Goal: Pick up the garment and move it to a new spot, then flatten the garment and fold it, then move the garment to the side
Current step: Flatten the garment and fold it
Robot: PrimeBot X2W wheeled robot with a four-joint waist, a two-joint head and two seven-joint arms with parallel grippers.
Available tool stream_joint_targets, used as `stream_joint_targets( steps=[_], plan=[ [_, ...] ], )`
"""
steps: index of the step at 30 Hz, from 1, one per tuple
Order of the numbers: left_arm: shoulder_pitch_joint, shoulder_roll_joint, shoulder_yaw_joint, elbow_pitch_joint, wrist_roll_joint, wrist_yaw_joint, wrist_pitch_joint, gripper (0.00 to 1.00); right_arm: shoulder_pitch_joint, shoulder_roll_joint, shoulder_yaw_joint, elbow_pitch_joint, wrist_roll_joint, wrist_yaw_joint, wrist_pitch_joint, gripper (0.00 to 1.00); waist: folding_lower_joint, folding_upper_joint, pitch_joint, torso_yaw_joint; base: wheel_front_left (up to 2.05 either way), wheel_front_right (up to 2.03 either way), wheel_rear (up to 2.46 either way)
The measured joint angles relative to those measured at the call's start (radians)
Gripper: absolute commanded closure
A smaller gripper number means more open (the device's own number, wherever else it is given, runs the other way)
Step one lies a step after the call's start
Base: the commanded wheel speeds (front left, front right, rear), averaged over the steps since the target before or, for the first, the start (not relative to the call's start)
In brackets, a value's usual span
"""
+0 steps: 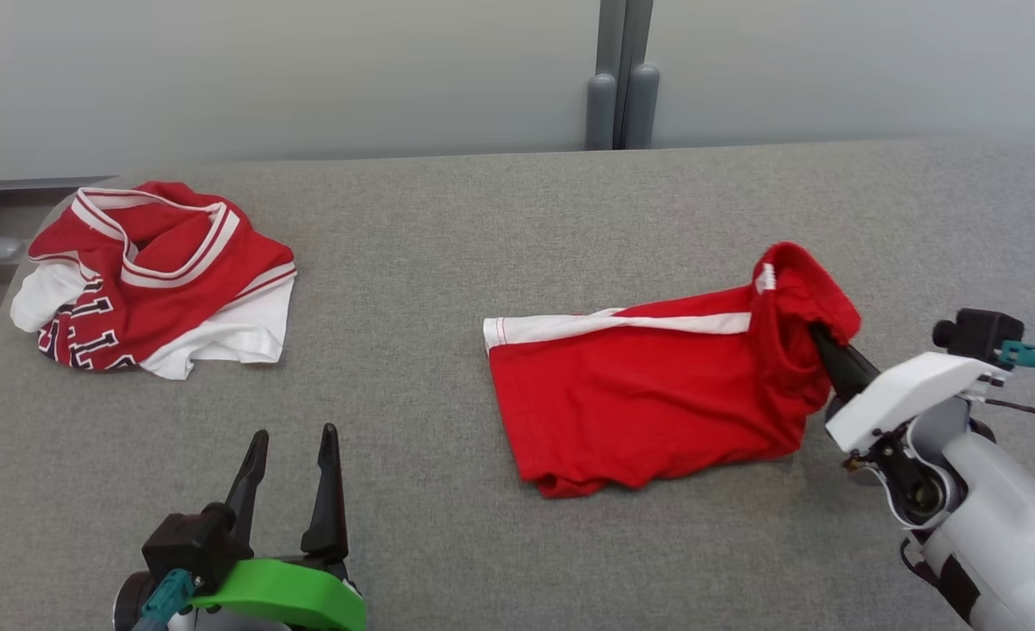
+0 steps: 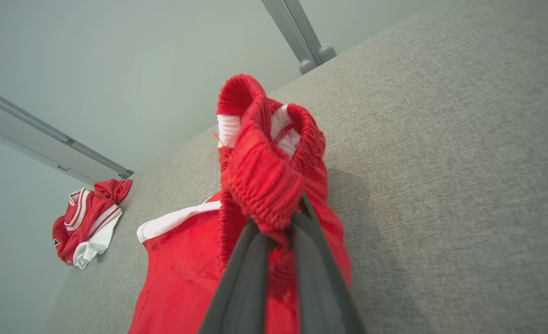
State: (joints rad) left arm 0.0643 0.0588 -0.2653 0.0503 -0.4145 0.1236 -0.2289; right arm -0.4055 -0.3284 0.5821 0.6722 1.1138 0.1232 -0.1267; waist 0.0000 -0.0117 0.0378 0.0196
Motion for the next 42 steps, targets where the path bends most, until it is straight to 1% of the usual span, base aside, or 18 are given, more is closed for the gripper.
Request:
stream_joint_targets(
  steps=[6,11,19,20,24,28,30,33,34,36,37,38,39,42],
  plan=[
    [0.003,0.000,-0.014,-0.010,0.006,0.000,0.010,0.00,-0.037,0.033,0.076,-0.083,-0.034,0.000,0.014,1.00,0.0000,0.0000,-0.007,0.005,0.00,0.00,0.00],
    [0.003,-0.002,-0.025,-0.019,0.007,0.000,0.018,0.00,-0.047,0.055,0.115,-0.089,-0.059,0.000,0.033,1.00,0.0000,0.0000,-0.011,0.023,0.00,0.00,0.00],
    [0.004,-0.003,-0.032,-0.024,0.007,0.000,0.029,0.00,-0.083,0.118,0.168,-0.053,-0.091,-0.001,0.068,1.00,0.0000,0.0000,-0.019,0.078,0.00,0.00,0.00],
    [0.005,-0.004,-0.034,-0.025,0.007,0.000,0.030,0.00,-0.083,0.123,0.172,-0.042,-0.096,-0.005,0.075,1.00,0.0000,0.0000,-0.020,0.086,0.00,0.00,0.00],
    [0.009,-0.005,-0.044,-0.027,0.007,0.000,0.035,0.00,-0.084,0.137,0.183,0.005,-0.116,-0.036,0.085,1.00,0.0000,0.0000,-0.024,0.121,0.00,0.00,0.00],
    [0.021,-0.005,-0.044,-0.028,0.007,0.000,0.035,0.00,-0.093,0.154,0.189,0.035,-0.120,-0.049,0.095,1.00,0.0000,0.0000,-0.027,0.157,0.00,0.00,0.00],
    [0.021,-0.005,-0.044,-0.029,0.007,0.000,0.035,0.00,-0.104,0.165,0.198,0.051,-0.126,-0.063,0.100,1.00,0.0000,0.0000,-0.028,0.174,0.00,0.00,0.00],
    [0.023,-0.005,-0.041,-0.032,0.007,0.000,0.036,0.00,-0.117,0.178,0.218,0.076,-0.145,-0.067,0.109,1.00,0.0000,0.0000,-0.028,0.196,0.00,0.00,0.00],
    [0.024,-0.005,-0.039,-0.032,0.007,0.000,0.036,0.00,-0.123,0.179,0.227,0.083,-0.154,-0.074,0.112,0.90,0.0000,0.0000,-0.028,0.202,0.00,0.00,0.00],
    [0.026,-0.006,-0.027,-0.034,0.007,0.000,0.036,0.00,-0.134,0.181,0.244,0.101,-0.174,-0.081,0.116,0.58,0.0000,0.0000,-0.027,0.212,0.00,0.00,0.00],
    [0.029,-0.006,-0.023,-0.034,0.007,0.000,0.036,0.00,-0.141,0.184,0.251,0.110,-0.185,-0.082,0.119,0.36,0.0000,0.0000,-0.027,0.215,0.00,0.00,0.00],
    [0.033,-0.006,-0.022,-0.035,0.007,0.000,0.036,0.00,-0.147,0.187,0.259,0.115,-0.195,-0.083,0.119,0.05,0.0000,0.0000,-0.027,0.217,0.00,0.00,0.00],
    [0.038,-0.006,-0.022,-0.035,0.007,0.000,0.036,0.00,-0.151,0.191,0.267,0.119,-0.204,-0.083,0.119,0.00,0.0000,0.0000,-0.026,0.218,0.00,0.00,0.00],
    [0.042,-0.007,-0.015,-0.036,0.007,0.000,0.036,0.00,-0.164,0.199,0.285,0.129,-0.220,-0.082,0.120,0.00,0.0000,0.0000,-0.026,0.217,0.00,0.00,0.00]
  ],
)
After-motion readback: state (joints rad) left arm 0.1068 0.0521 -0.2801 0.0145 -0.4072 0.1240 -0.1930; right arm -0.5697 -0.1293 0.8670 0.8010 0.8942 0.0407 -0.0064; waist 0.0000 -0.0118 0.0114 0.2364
